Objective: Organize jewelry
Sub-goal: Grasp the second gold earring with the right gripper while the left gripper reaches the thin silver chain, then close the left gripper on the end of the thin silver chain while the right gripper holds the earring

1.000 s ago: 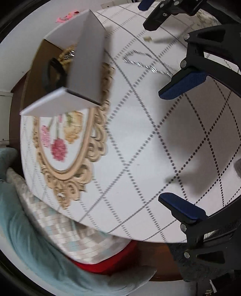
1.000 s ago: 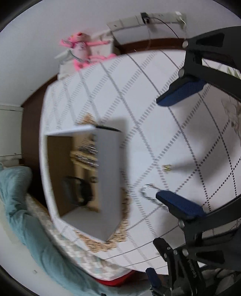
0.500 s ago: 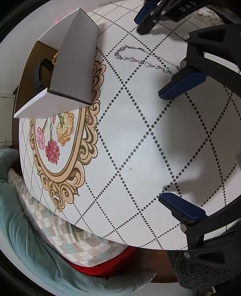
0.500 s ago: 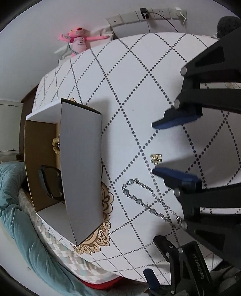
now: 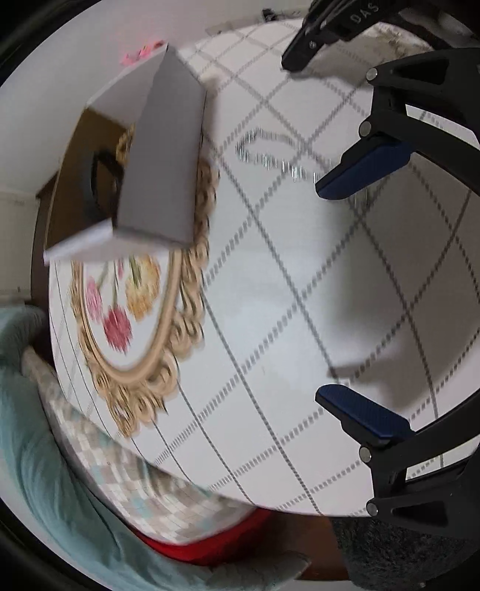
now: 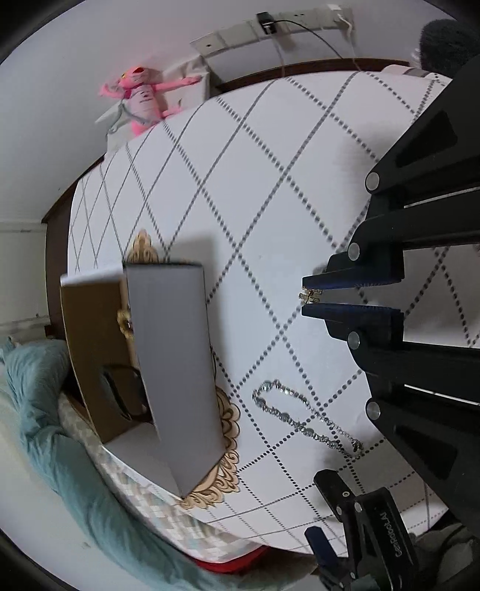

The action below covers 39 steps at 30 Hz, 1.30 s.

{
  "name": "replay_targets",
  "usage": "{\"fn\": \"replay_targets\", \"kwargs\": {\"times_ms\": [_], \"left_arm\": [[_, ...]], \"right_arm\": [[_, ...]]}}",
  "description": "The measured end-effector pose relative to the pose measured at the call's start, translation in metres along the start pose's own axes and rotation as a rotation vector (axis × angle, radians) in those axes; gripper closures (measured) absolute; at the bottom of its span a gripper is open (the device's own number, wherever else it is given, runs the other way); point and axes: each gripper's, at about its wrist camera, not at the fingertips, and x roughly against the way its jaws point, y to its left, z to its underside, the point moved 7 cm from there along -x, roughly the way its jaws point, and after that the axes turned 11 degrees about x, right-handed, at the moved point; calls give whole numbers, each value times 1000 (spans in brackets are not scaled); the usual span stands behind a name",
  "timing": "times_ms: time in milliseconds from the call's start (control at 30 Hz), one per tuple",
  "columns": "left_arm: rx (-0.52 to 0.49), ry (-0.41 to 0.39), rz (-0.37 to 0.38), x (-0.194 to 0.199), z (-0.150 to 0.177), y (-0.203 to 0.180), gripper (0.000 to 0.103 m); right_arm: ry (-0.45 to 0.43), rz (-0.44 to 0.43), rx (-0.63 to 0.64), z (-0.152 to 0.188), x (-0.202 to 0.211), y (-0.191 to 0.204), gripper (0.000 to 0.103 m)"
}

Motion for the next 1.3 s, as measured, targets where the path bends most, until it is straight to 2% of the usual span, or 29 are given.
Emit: {"fn": "replay_targets", "kwargs": {"times_ms": [167,233,267,333,400,500,567,600,633,667,900,1200,1267,1300], "left_arm": [[-79,22,48,1,3,-32,1],[-114,31,49,0,4,-46,17],[-135,45,48,-3,7,-53,34],[-165,35,40,-3,10,-63,43],[-181,31,50,-1,12,-71,61],[-203,34,55,0,11,-80,77],[-207,35,55,-1,11,-85,82],[-210,34,57,0,11,-86,89],[-215,33,59,0,11,-87,93],[-219,34,61,-1,10,-88,99],[-206,35,90,6,8,-84,103],[-112,-3,180,46,-18,-61,103],[-98,-13,187,52,-23,-57,103],[-93,-18,187,54,-24,-56,103]], "right_arm": [[3,5,-55,11,4,-19,95],[7,1,-81,14,4,-26,95],[7,1,-89,15,4,-28,95],[6,1,-99,17,5,-32,95],[5,-1,-108,18,5,-34,95],[3,-3,-119,18,5,-37,96],[6,-5,-125,19,3,-38,96],[7,-7,-128,19,3,-38,96],[8,-10,-131,20,2,-39,103],[10,-13,-134,21,1,-39,103],[-5,-33,-153,20,5,-44,103],[-74,-151,-250,8,25,-61,103],[-34,-160,-247,8,19,-62,101],[-15,-164,-250,9,14,-62,97]]}}
